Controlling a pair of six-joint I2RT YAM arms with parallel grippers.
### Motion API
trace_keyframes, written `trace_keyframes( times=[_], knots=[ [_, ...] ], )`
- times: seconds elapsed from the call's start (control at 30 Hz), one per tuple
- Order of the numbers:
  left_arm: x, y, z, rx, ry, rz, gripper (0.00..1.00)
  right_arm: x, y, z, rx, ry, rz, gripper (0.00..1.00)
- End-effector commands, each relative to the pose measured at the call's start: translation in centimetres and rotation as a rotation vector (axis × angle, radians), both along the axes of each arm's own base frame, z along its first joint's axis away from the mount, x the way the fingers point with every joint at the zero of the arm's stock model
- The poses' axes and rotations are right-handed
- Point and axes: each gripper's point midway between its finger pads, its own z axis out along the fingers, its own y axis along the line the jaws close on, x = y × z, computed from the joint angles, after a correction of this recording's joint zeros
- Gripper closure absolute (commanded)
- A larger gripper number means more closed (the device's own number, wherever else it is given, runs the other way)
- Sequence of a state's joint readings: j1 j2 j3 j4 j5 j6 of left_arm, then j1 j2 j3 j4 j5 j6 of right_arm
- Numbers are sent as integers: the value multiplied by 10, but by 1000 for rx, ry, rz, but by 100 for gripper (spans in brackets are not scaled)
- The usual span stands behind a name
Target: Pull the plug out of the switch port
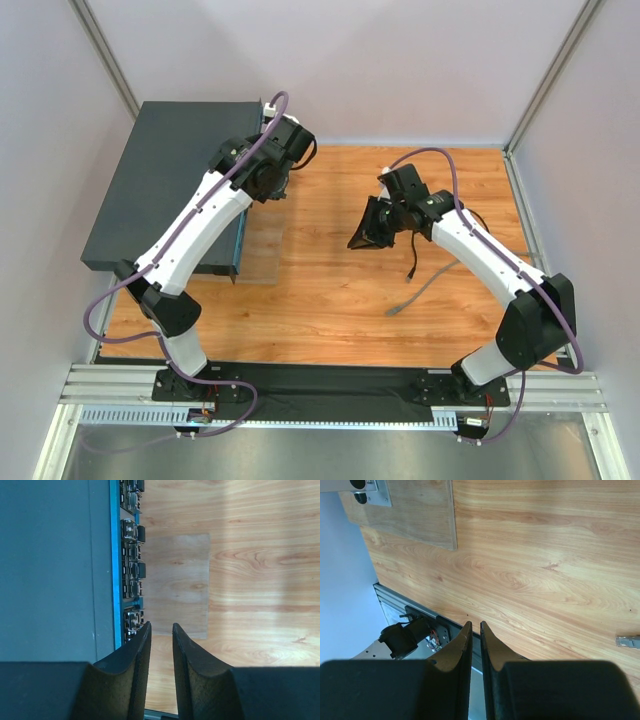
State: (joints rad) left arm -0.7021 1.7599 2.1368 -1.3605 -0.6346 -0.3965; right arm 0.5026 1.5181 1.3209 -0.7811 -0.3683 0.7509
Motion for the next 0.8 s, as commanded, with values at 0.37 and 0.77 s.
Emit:
trace_keyframes(
  times=[0.37,0.77],
  knots=[
    [-66,53,4,194,191,-44,71,1,3,8,49,-32,6,88],
    [-64,57,-11,261,227,-22,68,0,2,9,49,-39,-2,88]
  ],
)
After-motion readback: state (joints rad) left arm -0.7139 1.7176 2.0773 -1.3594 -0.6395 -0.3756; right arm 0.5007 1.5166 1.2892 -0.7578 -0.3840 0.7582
